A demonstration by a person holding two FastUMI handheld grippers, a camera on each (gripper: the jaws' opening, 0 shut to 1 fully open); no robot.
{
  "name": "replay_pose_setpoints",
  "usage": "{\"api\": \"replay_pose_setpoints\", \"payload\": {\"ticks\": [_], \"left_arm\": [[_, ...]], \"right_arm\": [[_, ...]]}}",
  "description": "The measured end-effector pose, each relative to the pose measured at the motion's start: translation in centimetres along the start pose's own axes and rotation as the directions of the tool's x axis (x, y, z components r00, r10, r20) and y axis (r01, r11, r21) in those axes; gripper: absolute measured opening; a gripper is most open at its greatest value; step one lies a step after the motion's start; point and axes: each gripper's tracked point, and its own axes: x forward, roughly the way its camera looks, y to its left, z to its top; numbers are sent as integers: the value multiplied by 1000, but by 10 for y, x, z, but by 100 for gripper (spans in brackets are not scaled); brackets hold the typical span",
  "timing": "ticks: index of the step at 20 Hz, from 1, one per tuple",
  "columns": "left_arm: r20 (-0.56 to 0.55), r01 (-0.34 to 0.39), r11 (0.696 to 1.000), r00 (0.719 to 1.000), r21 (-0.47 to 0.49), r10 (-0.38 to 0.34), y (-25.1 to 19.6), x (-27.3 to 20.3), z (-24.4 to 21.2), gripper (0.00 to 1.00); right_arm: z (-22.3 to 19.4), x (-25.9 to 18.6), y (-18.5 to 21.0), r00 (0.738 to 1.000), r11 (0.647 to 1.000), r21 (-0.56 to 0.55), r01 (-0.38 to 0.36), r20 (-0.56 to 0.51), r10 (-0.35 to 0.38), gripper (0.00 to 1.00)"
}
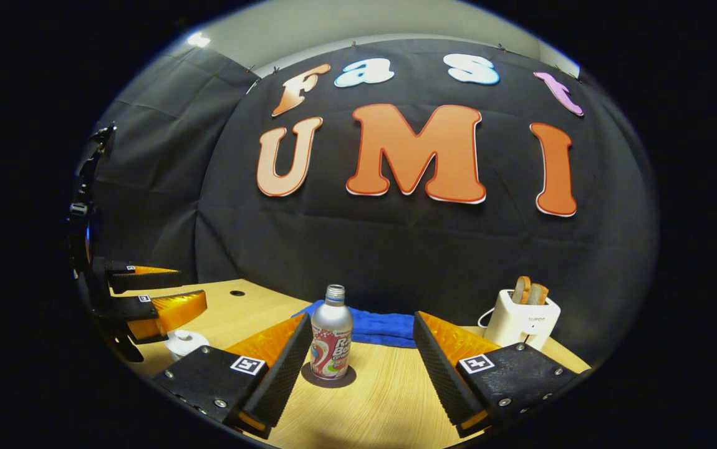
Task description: Open the teacup lid with one hand, grasp the water bottle and pour water into the teacup with the other hand; after pouring, place the water bottle on the coaster and then close the teacup lid.
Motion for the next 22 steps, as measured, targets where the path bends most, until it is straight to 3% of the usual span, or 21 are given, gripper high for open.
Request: {"api": "replay_pose_setpoints", "payload": {"ticks": [4, 10, 16, 21, 22], "left_arm": [[40, 4, 999, 999, -51, -2, -2, -3, 32, 100], [73, 18, 998, 997, -60, -14, -2, -9, 58, 97], [118, 3, 996, 993, -89, 8, 8, -12, 84, 100], [122, -17, 996, 992, -88, 27, 12, -11, 83, 97], [123, -22, 996, 992, -83, 32, 14, -11, 84, 93]], "right_arm": [[21, -17, -8, 999, 1000, 2, 31, 31, -31, 97], [52, -37, -14, 994, 998, -13, 65, 94, -63, 96], [48, -39, -15, 993, 997, -7, 75, 92, -74, 97], [48, -36, -4, 995, 998, 25, 51, 88, -53, 96], [50, -37, -4, 994, 999, 18, 51, 93, -53, 96]]}}
